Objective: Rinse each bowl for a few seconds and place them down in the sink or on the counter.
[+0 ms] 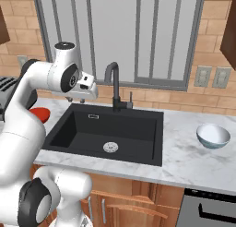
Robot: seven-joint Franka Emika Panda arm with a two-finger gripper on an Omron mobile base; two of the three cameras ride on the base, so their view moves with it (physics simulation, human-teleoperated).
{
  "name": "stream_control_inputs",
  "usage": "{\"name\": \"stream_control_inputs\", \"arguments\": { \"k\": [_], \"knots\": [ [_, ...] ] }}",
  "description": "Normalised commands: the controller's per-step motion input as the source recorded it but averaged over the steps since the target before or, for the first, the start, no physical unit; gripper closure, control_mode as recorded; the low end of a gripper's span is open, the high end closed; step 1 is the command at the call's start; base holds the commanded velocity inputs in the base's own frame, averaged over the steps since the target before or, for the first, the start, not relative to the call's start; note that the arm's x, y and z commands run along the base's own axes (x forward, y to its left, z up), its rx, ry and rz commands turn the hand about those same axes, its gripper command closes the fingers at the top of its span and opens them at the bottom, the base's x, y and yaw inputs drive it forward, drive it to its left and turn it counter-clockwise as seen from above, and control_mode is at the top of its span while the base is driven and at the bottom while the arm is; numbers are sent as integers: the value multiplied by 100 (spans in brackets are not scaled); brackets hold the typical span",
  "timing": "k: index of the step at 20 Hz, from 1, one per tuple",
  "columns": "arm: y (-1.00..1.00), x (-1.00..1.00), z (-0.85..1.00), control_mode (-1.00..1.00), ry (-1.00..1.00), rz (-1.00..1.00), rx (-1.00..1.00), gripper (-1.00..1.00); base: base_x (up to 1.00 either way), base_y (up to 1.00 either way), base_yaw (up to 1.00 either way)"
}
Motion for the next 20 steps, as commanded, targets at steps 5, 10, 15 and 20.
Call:
{"name": "stream_control_inputs", "arguments": {
  "k": [5,10,15,20],
  "knots": [
    [-1,-11,0,-100,0,0,0,-100,0,0,0],
    [-3,-25,-1,-100,-5,1,0,-100,0,0,0],
    [-8,-25,-1,-100,-3,0,0,-100,0,0,0],
    [-21,-15,-8,-100,-2,0,0,-100,0,0,0]
  ]
}}
